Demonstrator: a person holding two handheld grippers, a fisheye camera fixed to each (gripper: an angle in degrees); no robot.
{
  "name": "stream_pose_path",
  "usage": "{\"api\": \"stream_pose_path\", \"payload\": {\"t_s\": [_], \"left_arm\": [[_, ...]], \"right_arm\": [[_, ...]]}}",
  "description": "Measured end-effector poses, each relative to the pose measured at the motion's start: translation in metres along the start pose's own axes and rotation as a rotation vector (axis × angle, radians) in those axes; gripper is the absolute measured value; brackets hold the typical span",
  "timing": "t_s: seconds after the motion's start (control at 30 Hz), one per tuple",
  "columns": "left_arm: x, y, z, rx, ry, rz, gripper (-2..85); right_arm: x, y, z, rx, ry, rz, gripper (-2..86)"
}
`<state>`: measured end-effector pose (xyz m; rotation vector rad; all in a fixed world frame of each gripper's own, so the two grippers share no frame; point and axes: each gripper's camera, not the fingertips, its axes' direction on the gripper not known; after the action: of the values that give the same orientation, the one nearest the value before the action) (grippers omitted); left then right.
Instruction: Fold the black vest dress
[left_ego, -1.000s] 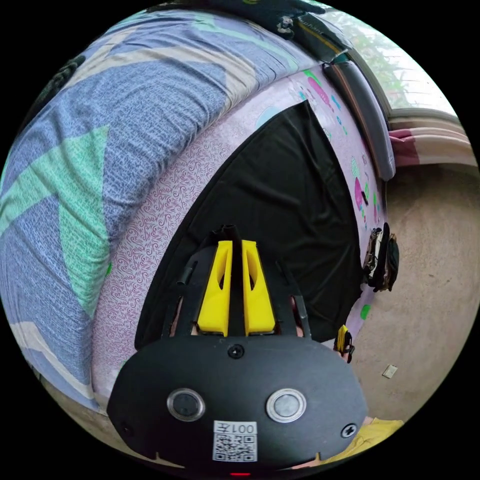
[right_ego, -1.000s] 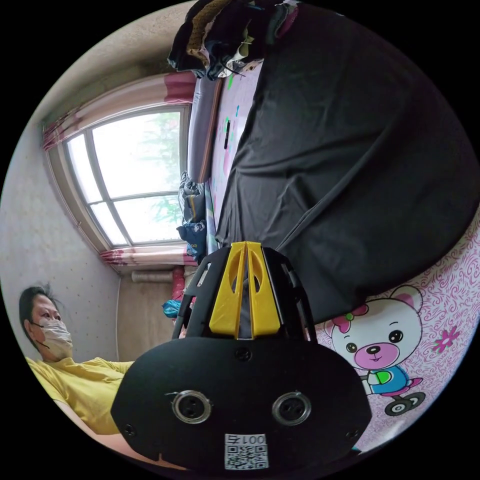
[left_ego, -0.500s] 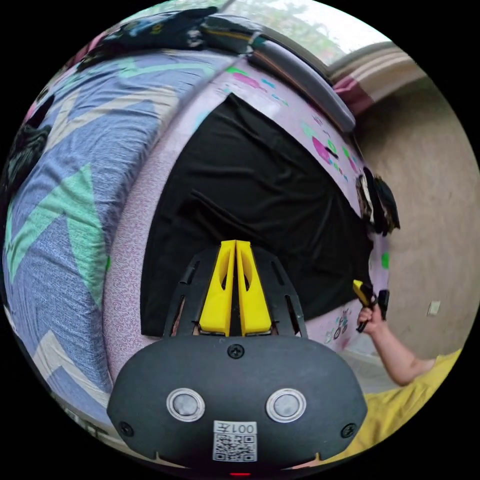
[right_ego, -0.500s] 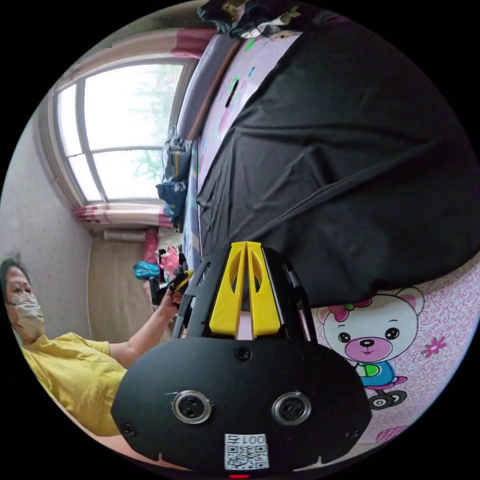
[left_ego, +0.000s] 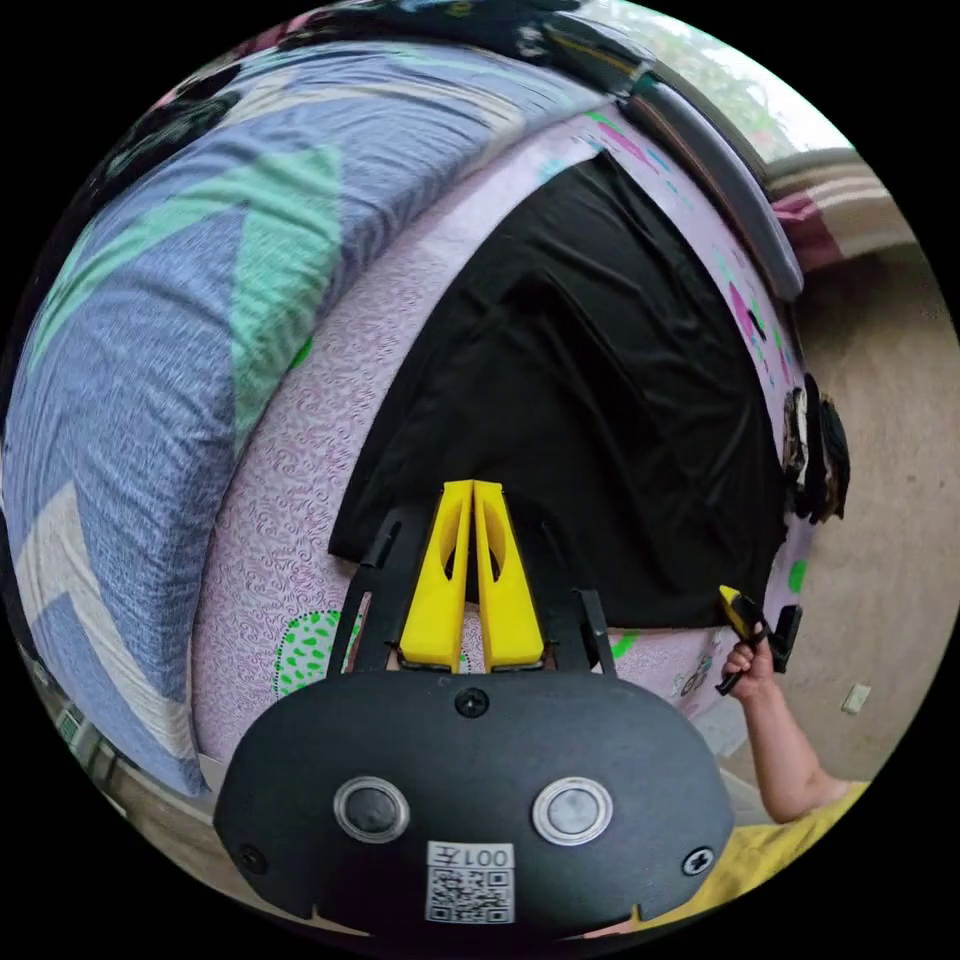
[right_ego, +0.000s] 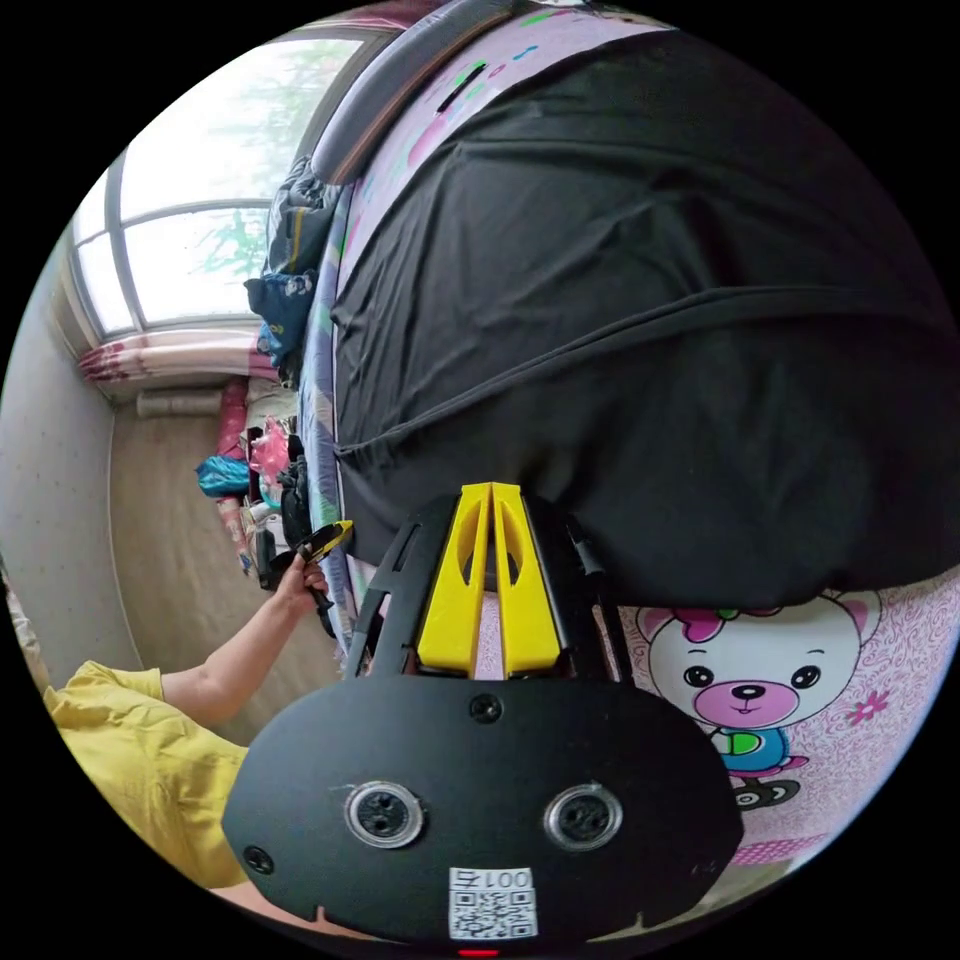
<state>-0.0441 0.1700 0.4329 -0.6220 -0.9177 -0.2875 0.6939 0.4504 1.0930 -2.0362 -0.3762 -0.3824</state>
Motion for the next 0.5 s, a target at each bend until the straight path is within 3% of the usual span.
{"api": "stream_pose_path", "payload": {"t_s": [0.5], "left_arm": [[0.011,0.026,-0.016,-0.004,-0.006,0.163,-1.6]], "right_arm": [[-0.031,0.034,-0.032,0.104,-0.082,0.044,0.4]]}}
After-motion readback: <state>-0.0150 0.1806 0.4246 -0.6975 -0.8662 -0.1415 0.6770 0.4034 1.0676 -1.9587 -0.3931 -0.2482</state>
